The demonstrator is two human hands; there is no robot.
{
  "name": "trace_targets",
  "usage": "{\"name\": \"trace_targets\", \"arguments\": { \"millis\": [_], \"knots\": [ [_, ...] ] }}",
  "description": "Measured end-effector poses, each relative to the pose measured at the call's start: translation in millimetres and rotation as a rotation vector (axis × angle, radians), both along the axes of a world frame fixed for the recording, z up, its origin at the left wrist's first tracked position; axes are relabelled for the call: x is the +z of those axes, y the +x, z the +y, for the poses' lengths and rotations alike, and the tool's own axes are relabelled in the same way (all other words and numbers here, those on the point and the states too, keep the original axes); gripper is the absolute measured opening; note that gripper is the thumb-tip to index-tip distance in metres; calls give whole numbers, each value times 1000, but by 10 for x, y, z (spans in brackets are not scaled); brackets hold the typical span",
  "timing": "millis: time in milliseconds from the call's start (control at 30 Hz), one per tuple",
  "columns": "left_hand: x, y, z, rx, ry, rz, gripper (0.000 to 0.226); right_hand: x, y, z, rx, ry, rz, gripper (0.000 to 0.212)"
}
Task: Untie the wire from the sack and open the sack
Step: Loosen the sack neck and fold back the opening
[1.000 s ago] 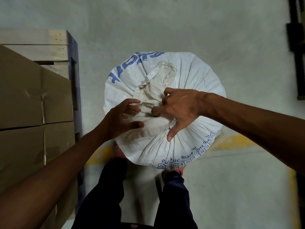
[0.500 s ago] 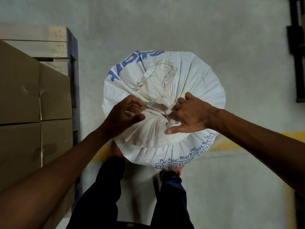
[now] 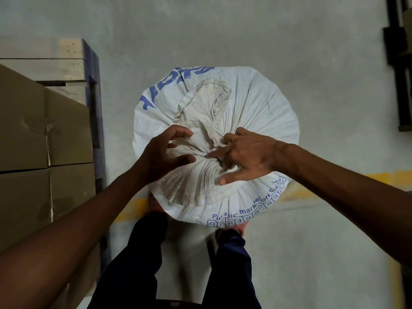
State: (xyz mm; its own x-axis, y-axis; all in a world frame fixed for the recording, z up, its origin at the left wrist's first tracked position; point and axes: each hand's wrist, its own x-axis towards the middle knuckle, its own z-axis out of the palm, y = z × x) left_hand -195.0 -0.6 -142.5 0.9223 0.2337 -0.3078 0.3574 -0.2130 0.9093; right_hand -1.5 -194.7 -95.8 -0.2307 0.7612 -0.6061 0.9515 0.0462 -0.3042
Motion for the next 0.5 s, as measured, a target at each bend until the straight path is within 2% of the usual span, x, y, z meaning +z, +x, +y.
{"name": "trace_targets", "arguments": {
  "millis": [167,333,500],
  "knots": [
    [-87,-112,-51,-24,-11,14,88,-173,-28,-2,-110,-33,-25,101],
    [-174,-110,-120,-144,8,63,98,-191,110,-260,-205,-36,-28,115],
    [-240,30,-171,-209,59,85,99,-85,174,-568,-255,-207,-99,113]
  ]
}}
